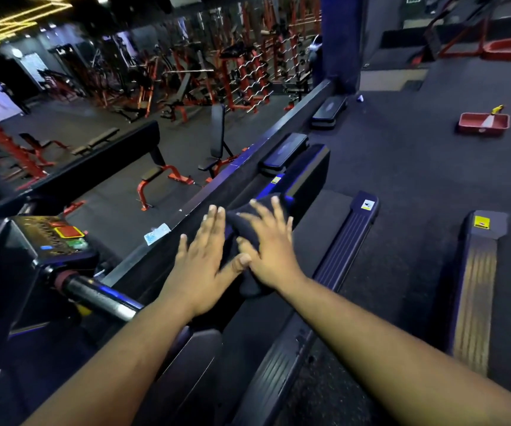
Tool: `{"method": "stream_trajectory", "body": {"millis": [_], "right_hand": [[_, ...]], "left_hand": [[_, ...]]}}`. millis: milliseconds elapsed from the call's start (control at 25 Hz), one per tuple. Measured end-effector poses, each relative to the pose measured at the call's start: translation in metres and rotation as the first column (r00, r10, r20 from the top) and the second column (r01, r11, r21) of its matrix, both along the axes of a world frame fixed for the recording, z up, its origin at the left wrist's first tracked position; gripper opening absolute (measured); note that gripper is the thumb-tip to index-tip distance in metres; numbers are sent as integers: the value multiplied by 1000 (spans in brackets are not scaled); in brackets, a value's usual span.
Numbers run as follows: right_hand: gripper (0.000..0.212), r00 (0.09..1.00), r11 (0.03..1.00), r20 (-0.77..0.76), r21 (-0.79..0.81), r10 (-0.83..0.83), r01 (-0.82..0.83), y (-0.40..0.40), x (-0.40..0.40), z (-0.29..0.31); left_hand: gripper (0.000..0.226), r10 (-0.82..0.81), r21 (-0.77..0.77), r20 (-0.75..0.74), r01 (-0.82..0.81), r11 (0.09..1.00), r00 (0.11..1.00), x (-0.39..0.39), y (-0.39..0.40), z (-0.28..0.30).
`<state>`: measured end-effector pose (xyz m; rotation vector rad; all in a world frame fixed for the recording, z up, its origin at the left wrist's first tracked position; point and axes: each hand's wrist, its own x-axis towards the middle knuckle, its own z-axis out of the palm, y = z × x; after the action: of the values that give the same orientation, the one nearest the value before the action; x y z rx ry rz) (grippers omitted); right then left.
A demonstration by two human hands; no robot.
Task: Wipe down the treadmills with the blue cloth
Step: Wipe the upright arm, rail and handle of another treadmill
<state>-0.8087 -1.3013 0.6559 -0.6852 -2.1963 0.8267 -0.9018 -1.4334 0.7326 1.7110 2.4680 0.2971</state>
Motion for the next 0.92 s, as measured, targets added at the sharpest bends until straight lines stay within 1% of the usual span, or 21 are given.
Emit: {"method": "stream_trajectory", "body": {"millis": [40, 80, 120, 160, 240, 280, 320, 360, 400, 440, 480, 520, 560, 600, 640, 680, 720, 760, 800, 840, 920], "right_hand": [[60, 996, 992, 35, 92, 79, -82, 2, 9, -2], [59, 992, 974, 74, 195, 107, -119, 20, 14, 1], [57, 991, 967, 111, 234, 76, -101, 40, 12, 5], [54, 991, 974, 136, 223, -1, -29, 57, 6, 10], [47, 973, 979, 111, 7, -204, 205, 59, -11, 21], [46, 961, 955, 76, -111, -266, 273, 37, -20, 25], [47, 955, 941, 27, -168, -294, 294, 4, -27, 27], [48, 957, 946, -33, -162, -288, 279, -38, -29, 25], [47, 971, 971, -103, -128, -217, 203, -84, -26, 20], [47, 982, 993, -157, -81, -102, 90, -125, -18, 9], [50, 985, 1000, -174, -17, 6, -9, -162, -7, -2], [56, 985, 996, -154, 63, 77, -68, -181, 2, -11], [62, 982, 988, -156, 131, 103, -83, -175, 6, -16], [66, 984, 989, -163, 142, 66, -43, -154, 2, -20], [67, 986, 998, -167, 55, -11, 21, -129, -5, -23], [67, 973, 988, -188, -108, -130, 111, -101, -10, -20], [68, 940, 924, -212, -334, -267, 187, -77, -15, -15], [71, 902, 823, -221, -528, -372, 210, -67, -20, -9], [75, 877, 743, -234, -643, -421, 185, -75, -25, -9], [79, 867, 717, -261, -682, -425, 146, -96, -26, -8], [84, 878, 773, -353, -633, -323, 30, -163, -20, -17]], "left_hand": [[114, 20, -23, 0, -20, 1000, 1000, 0, -14, 1], [115, 37, -56, -16, -37, 998, 999, 0, -27, 2], [116, 50, -89, -47, -54, 995, 998, 0, -39, 3], [116, 59, -117, -78, -68, 991, 995, 0, -52, 2], [115, 68, -126, -100, -80, 989, 993, 2, -73, -1], [115, 70, -109, -97, -80, 991, 993, 3, -82, -2], [116, 65, -84, -85, -73, 994, 994, 3, -89, -3], [116, 51, -43, -64, -54, 998, 997, 3, -96, -2], [116, 31, 24, -28, -30, 999, 999, 3, -101, -2], [115, 5, 111, 26, -8, 994, 1000, 3, -105, -3], [114, -29, 211, 95, 8, 977, 995, 2, -107, -4], [113, -61, 303, 168, 8, 953, 984, 1, -111, -6], [111, -81, 370, 243, -16, 929, 967, -1, -112, -7], [109, -82, 402, 307, -51, 914, 948, -2, -112, -7], [108, -74, 397, 344, -74, 915, 936, -3, -111, -8], [108, -61, 364, 341, -72, 929, 938, -2, -111, -7], [108, -50, 315, 294, -47, 948, 955, 0, -110, -7], [107, -46, 253, 217, -10, 967, 975, 1, -108, -7], [107, -47, 187, 144, 20, 982, 988, 3, -106, -7], [107, -50, 138, 98, 36, 990, 994, 4, -103, -7], [109, -37, 96, 79, 29, 995, 996, 3, -100, -8]]}}
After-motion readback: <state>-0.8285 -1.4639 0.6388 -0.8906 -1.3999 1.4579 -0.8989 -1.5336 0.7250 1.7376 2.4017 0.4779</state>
